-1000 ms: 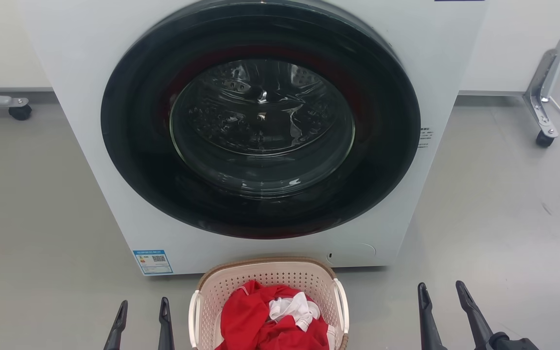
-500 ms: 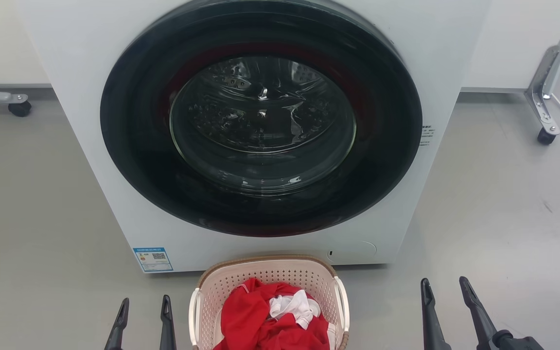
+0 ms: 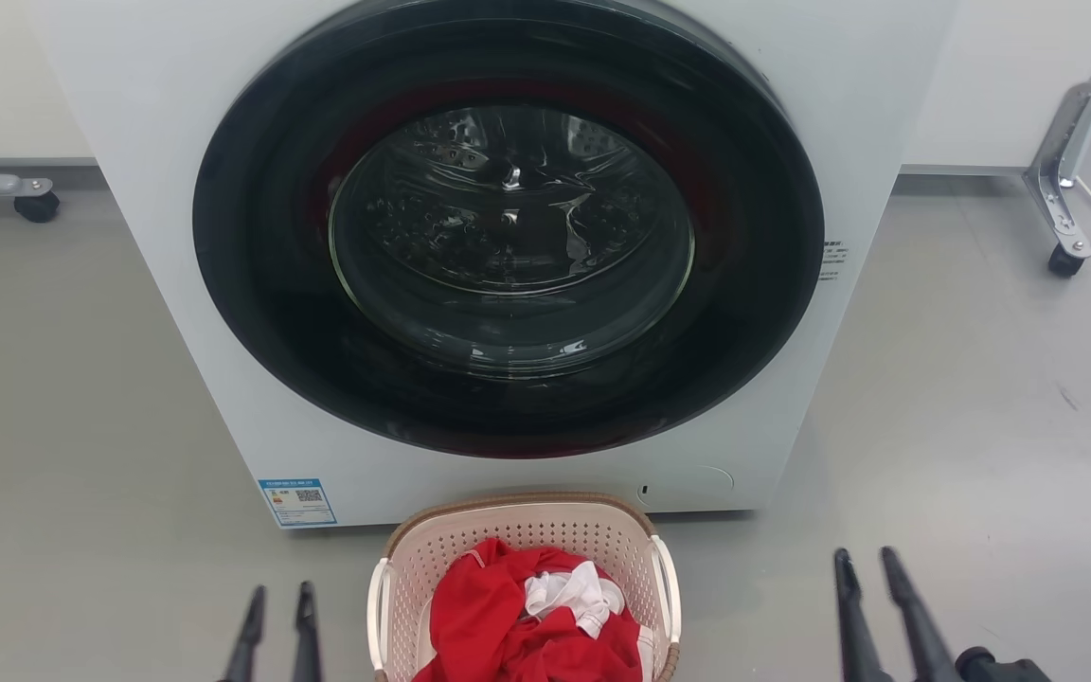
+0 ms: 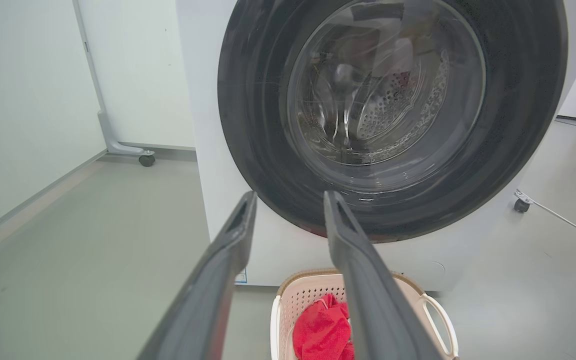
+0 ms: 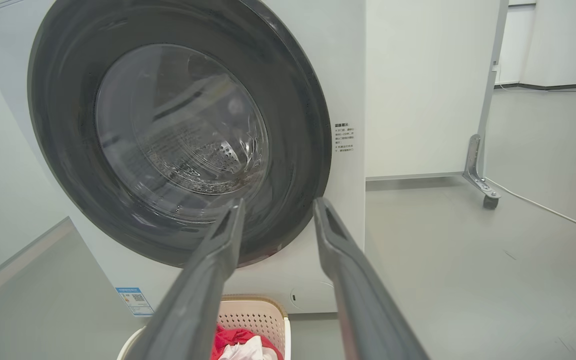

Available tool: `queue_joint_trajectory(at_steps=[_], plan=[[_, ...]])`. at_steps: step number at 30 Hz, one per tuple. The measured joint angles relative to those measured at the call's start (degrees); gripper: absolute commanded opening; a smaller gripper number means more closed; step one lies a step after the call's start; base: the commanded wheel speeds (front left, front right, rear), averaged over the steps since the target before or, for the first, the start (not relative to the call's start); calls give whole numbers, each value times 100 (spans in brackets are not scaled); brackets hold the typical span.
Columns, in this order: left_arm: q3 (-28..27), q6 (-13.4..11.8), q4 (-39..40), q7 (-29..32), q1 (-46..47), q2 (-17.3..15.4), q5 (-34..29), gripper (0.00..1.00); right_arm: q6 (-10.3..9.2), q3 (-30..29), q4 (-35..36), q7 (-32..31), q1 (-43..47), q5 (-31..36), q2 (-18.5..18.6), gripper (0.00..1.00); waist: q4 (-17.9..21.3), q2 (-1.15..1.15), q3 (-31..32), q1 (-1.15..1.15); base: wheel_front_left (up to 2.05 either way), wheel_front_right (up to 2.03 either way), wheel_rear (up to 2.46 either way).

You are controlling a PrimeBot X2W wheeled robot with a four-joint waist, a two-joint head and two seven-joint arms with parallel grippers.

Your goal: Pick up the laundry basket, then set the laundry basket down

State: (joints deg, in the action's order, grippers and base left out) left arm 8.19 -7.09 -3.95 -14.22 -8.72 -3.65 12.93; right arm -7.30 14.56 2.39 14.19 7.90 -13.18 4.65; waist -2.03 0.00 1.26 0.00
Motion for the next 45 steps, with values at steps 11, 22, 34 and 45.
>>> queue_joint_trajectory(at_steps=[11, 22, 34, 45], plan=[[-55, 64, -323, 103, -7, 15, 285, 0, 78, -92, -343, -80, 79, -296, -14, 0, 14, 0, -14, 0, 0, 0, 0], [-225, 255, -448, 365, 44, 23, 1294, 0, 229, -347, -515, -358, -40, -1311, -41, 0, 37, 0, -30, 0, 0, 0, 0], [-399, 412, -567, 648, 226, 30, 2312, 0, 403, -644, -734, -632, -216, -2310, -70, 0, 62, 0, -45, 0, 0, 0, 0], [-564, 566, -673, 870, 413, 38, 3175, 0, 560, -902, -913, -879, -411, -3186, -96, 0, 85, 0, -60, 0, 0, 0, 0]])
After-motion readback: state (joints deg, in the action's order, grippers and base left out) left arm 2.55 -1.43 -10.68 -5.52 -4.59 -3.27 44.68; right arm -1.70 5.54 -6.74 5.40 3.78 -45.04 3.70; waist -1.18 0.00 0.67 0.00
